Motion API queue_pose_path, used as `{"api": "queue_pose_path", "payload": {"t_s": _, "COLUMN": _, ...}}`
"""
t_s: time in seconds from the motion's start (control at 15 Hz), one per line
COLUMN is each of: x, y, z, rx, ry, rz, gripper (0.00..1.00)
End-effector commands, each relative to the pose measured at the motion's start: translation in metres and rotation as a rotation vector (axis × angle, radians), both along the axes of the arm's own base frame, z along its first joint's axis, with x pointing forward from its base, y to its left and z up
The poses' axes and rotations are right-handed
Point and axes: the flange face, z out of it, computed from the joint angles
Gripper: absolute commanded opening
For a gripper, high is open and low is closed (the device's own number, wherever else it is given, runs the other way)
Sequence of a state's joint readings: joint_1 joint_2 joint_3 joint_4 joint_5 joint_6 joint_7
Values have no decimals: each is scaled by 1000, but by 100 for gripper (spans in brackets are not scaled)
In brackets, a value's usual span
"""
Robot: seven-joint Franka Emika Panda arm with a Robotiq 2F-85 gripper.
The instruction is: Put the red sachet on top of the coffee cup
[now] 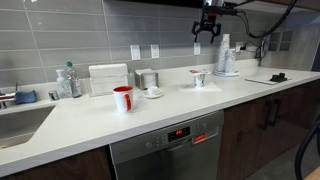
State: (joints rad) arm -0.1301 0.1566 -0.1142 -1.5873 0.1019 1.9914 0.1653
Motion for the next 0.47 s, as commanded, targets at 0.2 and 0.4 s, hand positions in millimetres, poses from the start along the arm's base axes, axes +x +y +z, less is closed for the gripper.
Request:
{"api": "queue_pose_path", "payload": {"t_s": 0.2, "x": -27, "y": 9, "z": 4, "rx": -14, "ry": 18, "rz": 130, "gripper": 100}}
{"api": "queue_pose_path", "payload": {"t_s": 0.4, "x": -31, "y": 10, "z": 1, "rx": -14, "ry": 24, "rz": 143, "gripper": 100}}
